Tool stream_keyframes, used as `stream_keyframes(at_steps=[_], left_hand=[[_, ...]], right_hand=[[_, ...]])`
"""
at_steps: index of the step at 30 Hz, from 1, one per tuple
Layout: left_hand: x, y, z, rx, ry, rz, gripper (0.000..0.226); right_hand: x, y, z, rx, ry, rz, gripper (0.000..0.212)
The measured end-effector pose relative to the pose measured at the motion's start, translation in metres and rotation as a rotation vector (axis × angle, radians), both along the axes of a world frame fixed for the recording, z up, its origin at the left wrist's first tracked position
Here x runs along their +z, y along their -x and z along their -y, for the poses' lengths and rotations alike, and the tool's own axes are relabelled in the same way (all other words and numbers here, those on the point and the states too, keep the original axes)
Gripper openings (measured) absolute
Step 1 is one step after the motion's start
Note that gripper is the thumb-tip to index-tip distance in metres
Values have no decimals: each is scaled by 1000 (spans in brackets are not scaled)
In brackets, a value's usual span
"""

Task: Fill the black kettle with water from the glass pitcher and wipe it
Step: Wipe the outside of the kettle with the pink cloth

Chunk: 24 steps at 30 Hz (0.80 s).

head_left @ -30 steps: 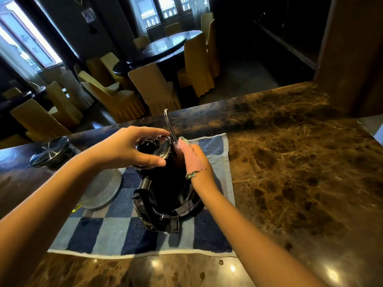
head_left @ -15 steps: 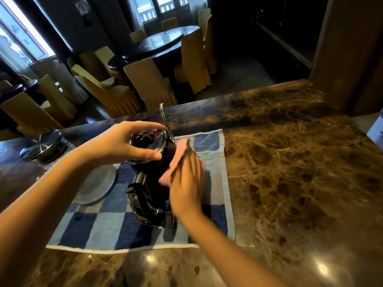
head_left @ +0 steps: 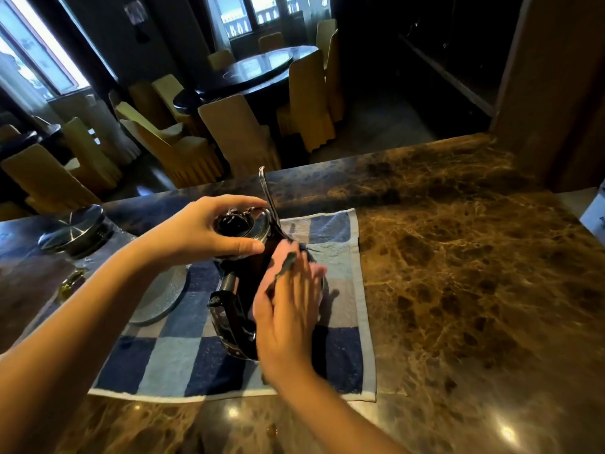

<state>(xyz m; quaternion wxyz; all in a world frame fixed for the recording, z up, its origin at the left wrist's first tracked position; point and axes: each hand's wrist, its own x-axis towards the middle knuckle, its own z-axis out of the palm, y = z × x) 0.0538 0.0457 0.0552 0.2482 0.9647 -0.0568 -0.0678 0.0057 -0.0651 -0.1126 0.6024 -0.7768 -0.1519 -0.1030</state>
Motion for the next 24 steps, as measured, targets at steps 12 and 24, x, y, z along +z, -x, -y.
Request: stream_keyframes(at_steps=[12, 24], left_hand=[[0, 1, -4, -18, 29, -7, 69], [-3, 1, -5, -12, 44, 8, 70]], right_hand=[[-5, 21, -3, 95, 98, 191, 55], [-7, 21, 16, 170, -120, 7, 51]])
